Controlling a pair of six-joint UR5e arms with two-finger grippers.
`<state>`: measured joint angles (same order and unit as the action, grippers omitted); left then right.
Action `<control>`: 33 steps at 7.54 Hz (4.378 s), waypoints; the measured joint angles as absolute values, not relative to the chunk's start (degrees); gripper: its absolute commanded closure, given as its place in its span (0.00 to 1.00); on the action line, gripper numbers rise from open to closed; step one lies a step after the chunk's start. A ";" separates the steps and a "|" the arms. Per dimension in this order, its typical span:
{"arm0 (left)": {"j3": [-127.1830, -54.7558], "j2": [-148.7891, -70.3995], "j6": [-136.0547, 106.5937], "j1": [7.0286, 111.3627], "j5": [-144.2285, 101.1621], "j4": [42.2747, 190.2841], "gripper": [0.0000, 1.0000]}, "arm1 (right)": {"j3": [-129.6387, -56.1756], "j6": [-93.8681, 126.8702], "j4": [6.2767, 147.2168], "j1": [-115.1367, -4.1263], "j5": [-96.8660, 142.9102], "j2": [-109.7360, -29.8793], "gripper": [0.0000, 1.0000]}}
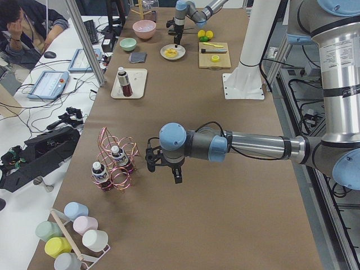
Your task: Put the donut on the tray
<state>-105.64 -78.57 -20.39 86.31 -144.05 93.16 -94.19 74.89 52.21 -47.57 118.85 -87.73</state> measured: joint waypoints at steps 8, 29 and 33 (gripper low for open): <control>-105.64 -78.58 -20.39 86.39 -144.05 93.17 0.02 | -95.88 80.46 52.67 -48.20 119.13 -82.78 1.00; -105.60 -77.40 -20.48 86.04 -144.38 93.16 0.02 | -80.00 85.47 81.35 -52.70 117.32 -49.28 0.00; -105.65 -77.79 -20.64 85.79 -144.73 93.17 0.02 | -101.98 57.06 88.75 -63.59 124.08 -75.08 0.00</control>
<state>-105.65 -77.79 -20.64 85.79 -144.73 93.17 -101.98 57.06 88.75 -63.59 124.08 -75.08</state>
